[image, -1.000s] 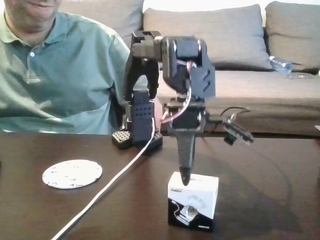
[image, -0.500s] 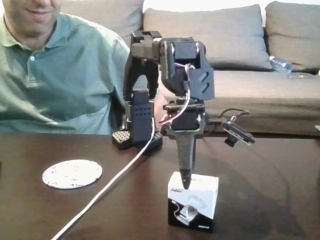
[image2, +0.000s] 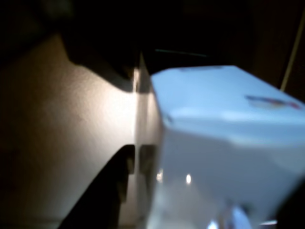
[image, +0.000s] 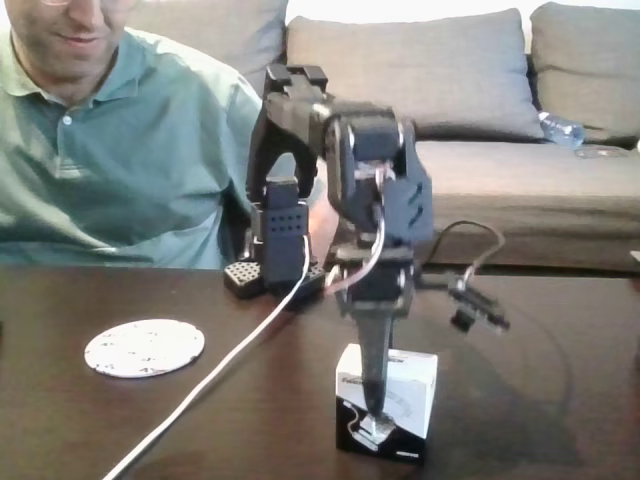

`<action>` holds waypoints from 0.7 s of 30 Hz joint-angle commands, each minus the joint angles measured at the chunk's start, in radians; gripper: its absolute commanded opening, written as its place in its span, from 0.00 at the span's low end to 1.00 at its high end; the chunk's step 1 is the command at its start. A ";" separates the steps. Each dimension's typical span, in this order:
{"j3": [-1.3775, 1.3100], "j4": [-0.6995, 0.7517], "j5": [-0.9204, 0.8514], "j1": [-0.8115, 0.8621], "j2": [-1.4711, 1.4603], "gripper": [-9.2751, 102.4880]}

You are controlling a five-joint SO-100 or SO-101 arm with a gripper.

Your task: Grasp a servo box and put it on the zirlivani.

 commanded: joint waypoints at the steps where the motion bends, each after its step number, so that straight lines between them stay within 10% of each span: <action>1: -0.006 -0.011 -0.003 -0.003 -0.008 0.39; 9: -0.020 -0.011 -0.003 -0.005 -0.011 0.17; 21: -0.149 0.156 -0.017 0.005 0.184 0.17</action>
